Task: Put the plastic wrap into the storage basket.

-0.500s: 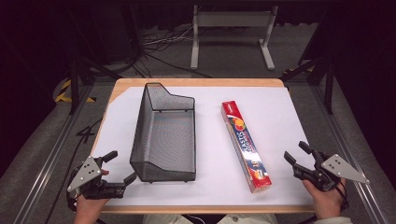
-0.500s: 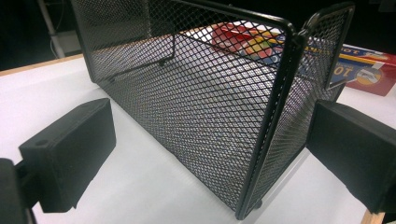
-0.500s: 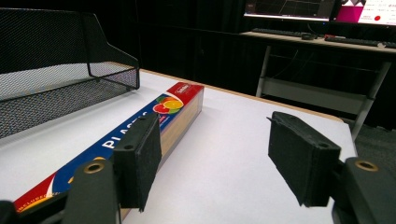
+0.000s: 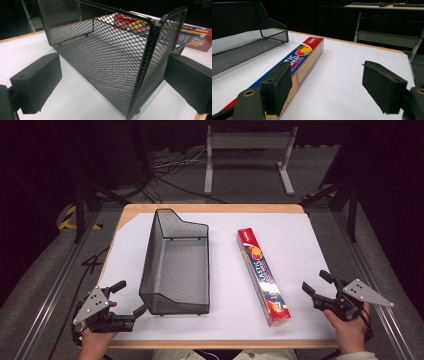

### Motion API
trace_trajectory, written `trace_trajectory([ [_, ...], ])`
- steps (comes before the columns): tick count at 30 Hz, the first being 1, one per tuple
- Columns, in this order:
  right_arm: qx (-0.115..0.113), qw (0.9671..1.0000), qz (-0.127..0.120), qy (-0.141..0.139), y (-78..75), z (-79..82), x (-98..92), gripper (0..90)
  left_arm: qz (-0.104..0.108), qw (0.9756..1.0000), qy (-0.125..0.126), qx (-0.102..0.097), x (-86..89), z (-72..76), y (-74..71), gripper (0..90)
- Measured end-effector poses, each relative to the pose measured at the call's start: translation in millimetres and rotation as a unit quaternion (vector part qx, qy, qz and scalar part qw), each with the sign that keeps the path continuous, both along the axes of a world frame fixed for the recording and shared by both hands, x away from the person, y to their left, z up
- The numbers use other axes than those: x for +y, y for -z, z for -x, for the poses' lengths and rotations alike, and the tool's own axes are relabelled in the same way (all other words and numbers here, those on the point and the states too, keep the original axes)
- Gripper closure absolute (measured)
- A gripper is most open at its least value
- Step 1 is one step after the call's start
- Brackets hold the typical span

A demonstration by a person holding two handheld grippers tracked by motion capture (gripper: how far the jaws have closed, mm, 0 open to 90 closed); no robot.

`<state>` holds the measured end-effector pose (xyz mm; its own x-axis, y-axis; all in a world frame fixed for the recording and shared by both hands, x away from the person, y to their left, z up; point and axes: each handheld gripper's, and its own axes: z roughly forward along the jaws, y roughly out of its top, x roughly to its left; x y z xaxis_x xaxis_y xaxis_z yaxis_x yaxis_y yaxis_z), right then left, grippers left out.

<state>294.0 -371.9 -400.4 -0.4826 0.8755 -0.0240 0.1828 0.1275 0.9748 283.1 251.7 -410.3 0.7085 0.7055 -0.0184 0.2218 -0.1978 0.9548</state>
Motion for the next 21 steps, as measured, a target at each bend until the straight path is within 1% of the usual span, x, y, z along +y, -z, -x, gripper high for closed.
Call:
trace_trajectory([
  [1, 0.001, 1.0000, 0.000, 0.001, -1.3, -1.1, -0.1, 23.8, -0.003, 1.0000, 0.001, 0.001, -0.4, 1.2, 0.1, 2.2],
  [3, 0.013, 0.9999, 0.002, 0.000, -4.4, -4.6, 0.3, 22.1, -0.006, 1.0000, 0.002, 0.001, -1.4, 2.6, -0.3, 2.2],
  [4, 0.020, 0.9997, 0.009, 0.006, -6.7, -7.0, 1.1, 21.9, -0.006, 1.0000, 0.002, 0.001, -2.1, 3.0, -0.2, 2.2],
  [5, 0.024, 0.9997, 0.009, 0.006, -9.1, -8.9, 1.2, 20.8, -0.007, 1.0000, 0.002, 0.001, -3.0, 3.5, -0.1, 2.2],
  [7, 0.023, 0.9997, 0.004, 0.006, -15.2, -11.5, 0.8, 20.3, -0.015, 0.9999, 0.002, 0.001, -3.9, 4.0, 0.1, 2.2],
  [8, 0.026, 0.9997, 0.000, 0.003, -19.3, -14.4, 0.5, 18.4, -0.014, 0.9999, 0.001, 0.002, -4.2, 4.4, 0.3, 2.2],
  [10, 0.028, 0.9996, -0.005, -0.001, -24.8, -19.4, 0.6, 18.2, -0.016, 0.9999, 0.000, 0.001, -3.5, 4.8, 0.3, 2.1],
  [13, 0.038, 0.9991, -0.012, -0.014, -30.6, -27.6, 1.4, 18.1, -0.013, 0.9999, -0.003, 0.003, -3.1, 5.9, 0.6, 2.1],
  [14, 0.040, 0.9990, -0.014, -0.011, -32.4, -30.5, 1.3, 18.6, -0.014, 0.9999, -0.003, 0.001, -2.4, 6.1, 0.5, 2.2],
  [15, 0.040, 0.9991, -0.012, -0.007, -33.3, -32.0, 1.2, 20.5, -0.011, 0.9999, -0.003, 0.003, -2.3, 6.4, 0.7, 2.2],
  [17, 0.053, 0.9986, 0.002, 0.003, -36.0, -36.7, 0.0, 20.8, -0.012, 0.9999, -0.002, 0.001, -2.2, 6.0, 0.8, 2.2],
  [18, 0.052, 0.9986, 0.008, 0.006, -37.0, -37.7, 0.0, 20.8, -0.012, 0.9999, -0.002, 0.002, -2.4, 6.2, 1.0, 2.2],
  [19, 0.046, 0.9989, 0.012, 0.003, -37.8, -38.5, 0.6, 20.8, -0.013, 0.9999, -0.002, 0.001, -2.1, 5.9, 1.2, 2.2],
  [20, 0.046, 0.9989, 0.012, 0.003, -37.8, -38.5, 0.6, 20.8, -0.013, 0.9999, -0.002, 0.001, -2.1, 5.9, 1.2, 2.2],
  [21, 0.046, 0.9986, 0.023, -0.005, -40.6, -39.2, 3.4, 20.8, -0.013, 0.9999, -0.002, 0.001, -1.8, 5.8, 1.4, 2.2],
])
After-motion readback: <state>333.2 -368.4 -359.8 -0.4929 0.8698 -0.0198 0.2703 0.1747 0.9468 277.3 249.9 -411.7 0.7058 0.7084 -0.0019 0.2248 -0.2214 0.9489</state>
